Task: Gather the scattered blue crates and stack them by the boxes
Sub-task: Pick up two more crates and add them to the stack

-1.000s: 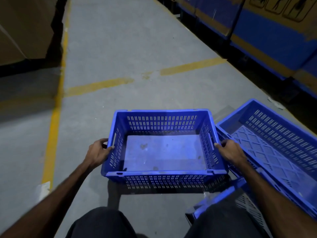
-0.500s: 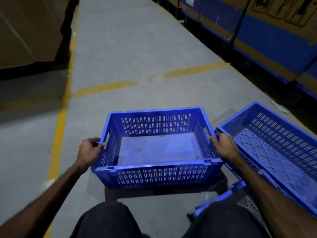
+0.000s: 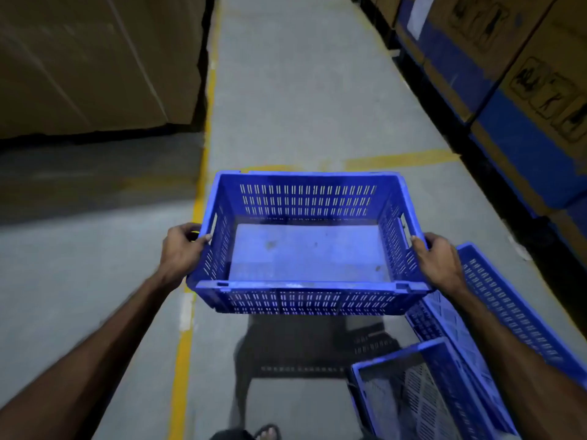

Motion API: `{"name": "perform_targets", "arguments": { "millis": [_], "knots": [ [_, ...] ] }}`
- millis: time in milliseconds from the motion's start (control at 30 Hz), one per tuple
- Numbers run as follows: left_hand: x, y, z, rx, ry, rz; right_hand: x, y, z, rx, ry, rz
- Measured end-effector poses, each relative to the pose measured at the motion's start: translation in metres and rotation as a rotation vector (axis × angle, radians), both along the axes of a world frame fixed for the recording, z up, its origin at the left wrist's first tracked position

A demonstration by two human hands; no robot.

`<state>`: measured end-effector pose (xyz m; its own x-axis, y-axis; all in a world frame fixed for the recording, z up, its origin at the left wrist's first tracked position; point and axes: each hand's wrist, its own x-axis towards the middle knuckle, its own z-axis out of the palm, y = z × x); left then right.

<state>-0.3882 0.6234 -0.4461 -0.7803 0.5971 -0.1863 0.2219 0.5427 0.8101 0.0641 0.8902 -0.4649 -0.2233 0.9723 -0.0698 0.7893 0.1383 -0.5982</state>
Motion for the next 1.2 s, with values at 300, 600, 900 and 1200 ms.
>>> {"name": "perform_targets", "arguments": {
  "millis": [300,600,900,1200],
  "knots": [
    [0.009,-0.093,0.269,0.058,0.019,0.124,-0.031,-0.047,0.259,0.062,0.074,0.112],
    [0.034,-0.194,0.401,0.193,0.023,0.285,-0.059,-0.094,0.396,0.115,0.193,0.245],
    [0.040,-0.276,0.426,0.259,0.069,0.443,-0.093,-0.139,0.433,0.118,0.231,0.334],
    [0.037,-0.359,0.432,0.285,0.134,0.587,-0.143,-0.200,0.465,0.113,0.252,0.412]
  ]
}}
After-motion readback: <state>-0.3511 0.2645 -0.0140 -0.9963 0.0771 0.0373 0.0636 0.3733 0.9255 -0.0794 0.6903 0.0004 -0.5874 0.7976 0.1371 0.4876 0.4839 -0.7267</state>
